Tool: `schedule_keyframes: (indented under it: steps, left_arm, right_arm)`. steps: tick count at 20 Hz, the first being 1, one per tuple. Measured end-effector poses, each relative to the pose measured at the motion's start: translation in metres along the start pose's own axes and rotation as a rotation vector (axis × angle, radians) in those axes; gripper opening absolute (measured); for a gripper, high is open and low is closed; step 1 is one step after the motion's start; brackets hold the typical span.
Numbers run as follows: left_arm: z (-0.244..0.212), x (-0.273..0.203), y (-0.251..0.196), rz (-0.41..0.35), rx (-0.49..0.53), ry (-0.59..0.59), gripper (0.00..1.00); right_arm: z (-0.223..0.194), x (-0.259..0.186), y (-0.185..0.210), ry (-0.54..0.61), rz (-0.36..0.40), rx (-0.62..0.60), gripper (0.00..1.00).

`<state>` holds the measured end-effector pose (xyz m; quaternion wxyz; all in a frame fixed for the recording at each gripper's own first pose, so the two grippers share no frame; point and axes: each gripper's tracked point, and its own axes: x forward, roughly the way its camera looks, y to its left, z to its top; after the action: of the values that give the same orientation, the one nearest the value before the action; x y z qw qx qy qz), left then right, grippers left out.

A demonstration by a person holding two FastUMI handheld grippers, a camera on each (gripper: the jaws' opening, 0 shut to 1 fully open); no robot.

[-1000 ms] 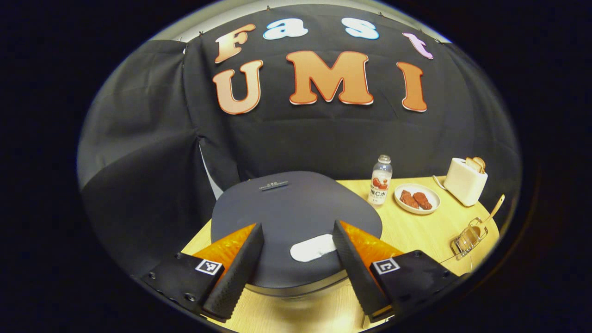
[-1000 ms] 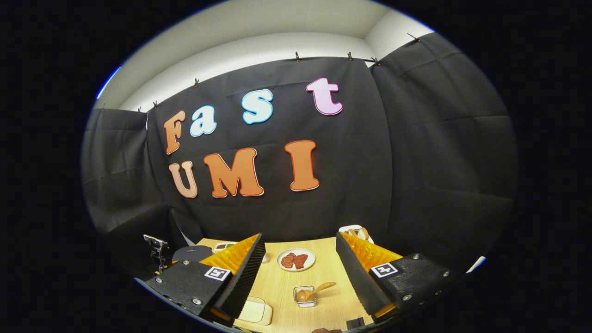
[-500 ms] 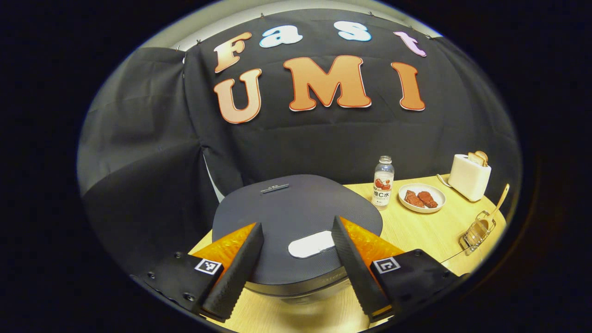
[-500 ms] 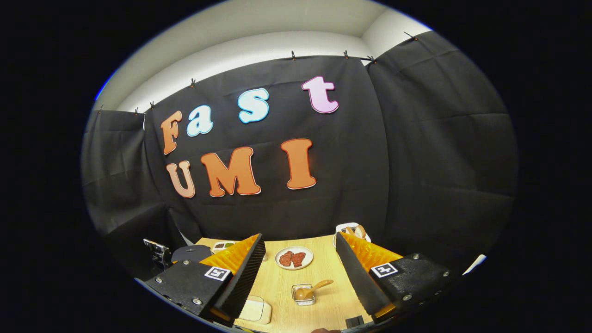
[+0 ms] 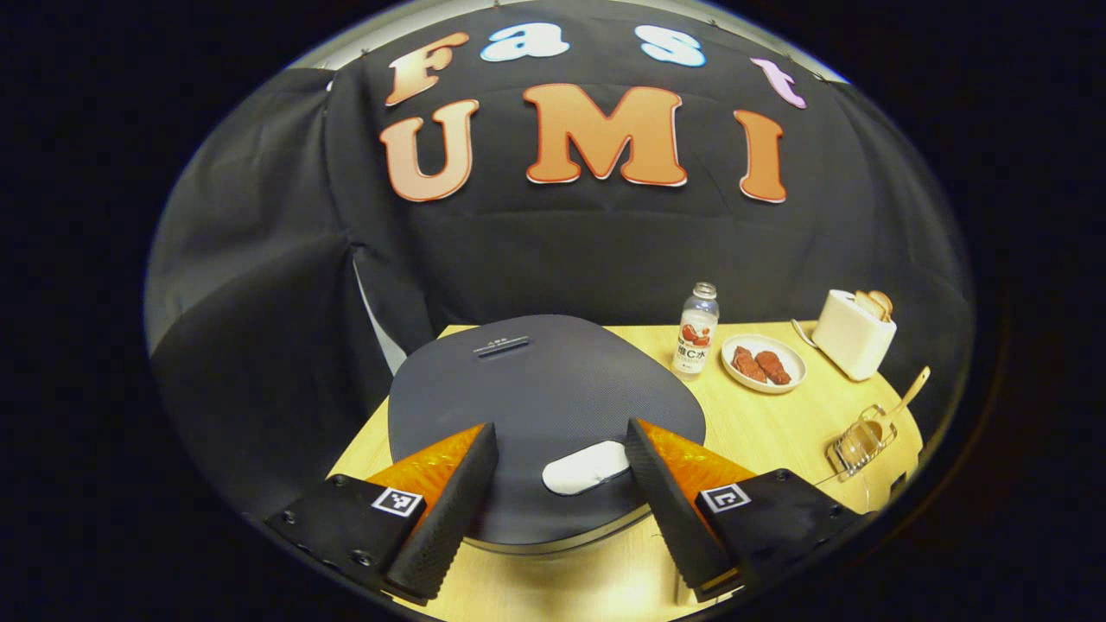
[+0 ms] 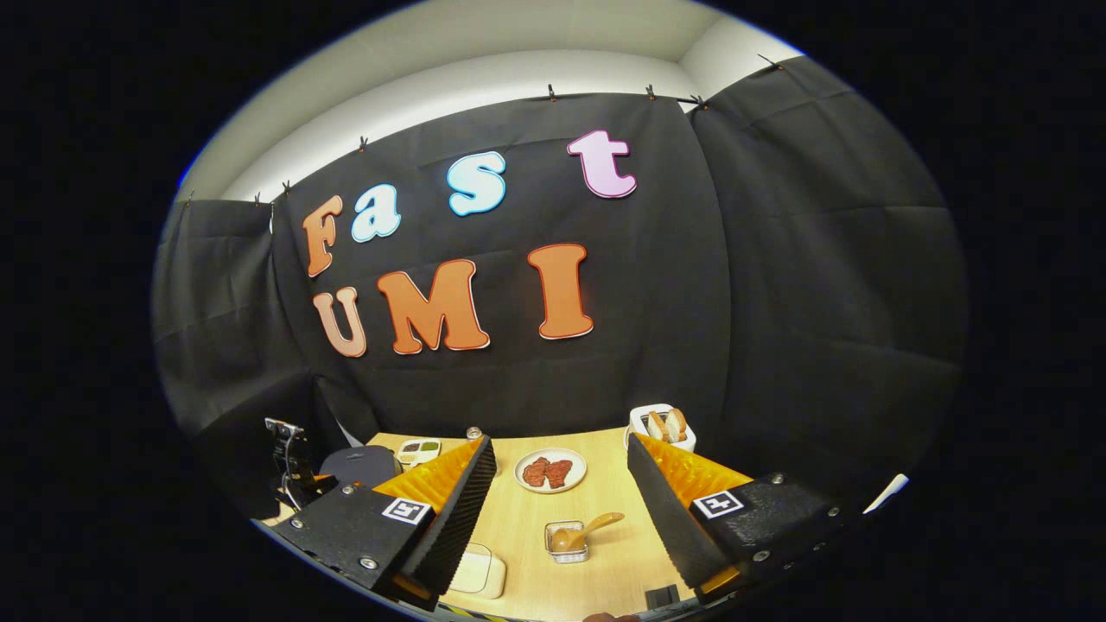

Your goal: Close the left gripper, press the button to open the rice cooker; take a wooden spoon from the chopstick holder with the right hand, scoop a spoonful of rice and pour it into the rice cooker, then put the wooden spoon back into the chopstick holder.

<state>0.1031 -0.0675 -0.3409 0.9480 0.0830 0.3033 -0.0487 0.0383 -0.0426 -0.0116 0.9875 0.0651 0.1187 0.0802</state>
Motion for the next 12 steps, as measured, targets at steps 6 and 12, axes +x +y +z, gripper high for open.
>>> schedule_keyframes:
  steps: [6,12]
  left_arm:
    - [0.07,-0.032,-0.001,-0.003,0.003,-0.044,1.0]
    - [0.205,-0.111,0.03,-0.035,-0.164,-0.215,1.0]
  right_arm:
    - [0.015,0.008,-0.007,-0.029,0.009,0.042,0.95]
    - [0.041,0.012,-0.003,-0.087,0.015,0.007,0.95]
